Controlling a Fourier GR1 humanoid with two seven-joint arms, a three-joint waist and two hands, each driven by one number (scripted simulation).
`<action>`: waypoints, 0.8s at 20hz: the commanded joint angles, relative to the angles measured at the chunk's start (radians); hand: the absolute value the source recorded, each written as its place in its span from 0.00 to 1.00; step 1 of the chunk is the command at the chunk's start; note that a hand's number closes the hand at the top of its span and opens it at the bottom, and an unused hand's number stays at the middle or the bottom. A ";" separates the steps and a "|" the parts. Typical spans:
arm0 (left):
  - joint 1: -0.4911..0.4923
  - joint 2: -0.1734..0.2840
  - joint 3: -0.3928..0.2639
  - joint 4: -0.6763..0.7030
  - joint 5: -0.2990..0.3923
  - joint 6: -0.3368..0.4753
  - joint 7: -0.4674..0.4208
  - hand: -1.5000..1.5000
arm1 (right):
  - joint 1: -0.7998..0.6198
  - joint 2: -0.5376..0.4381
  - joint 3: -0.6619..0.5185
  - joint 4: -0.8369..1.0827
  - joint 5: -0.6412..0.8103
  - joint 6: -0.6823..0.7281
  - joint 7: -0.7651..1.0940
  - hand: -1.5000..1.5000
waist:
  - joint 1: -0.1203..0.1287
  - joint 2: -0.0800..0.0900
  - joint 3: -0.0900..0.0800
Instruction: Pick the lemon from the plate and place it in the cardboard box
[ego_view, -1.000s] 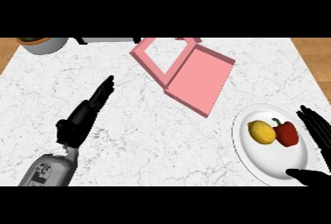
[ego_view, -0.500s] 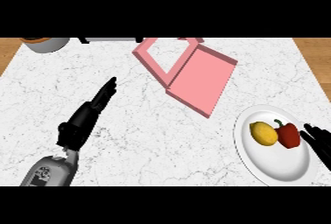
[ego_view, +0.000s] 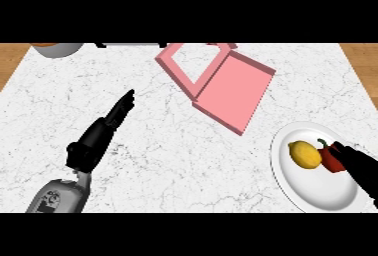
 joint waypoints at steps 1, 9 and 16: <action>0.030 0.005 0.026 -0.023 -0.001 -0.028 -0.009 0.50 | -0.153 0.089 0.025 0.132 0.016 0.055 0.012 0.00 | 0.011 0.001 0.001; -0.044 -0.047 0.051 -0.022 -0.010 -0.055 0.084 0.50 | -0.198 0.205 0.068 0.235 0.150 0.118 0.043 0.00 | 0.002 0.001 0.001; -0.038 -0.083 0.079 0.080 -0.077 -0.067 -0.012 0.50 | -0.234 0.280 0.000 0.320 0.199 0.153 -0.029 0.00 | -0.001 0.000 0.001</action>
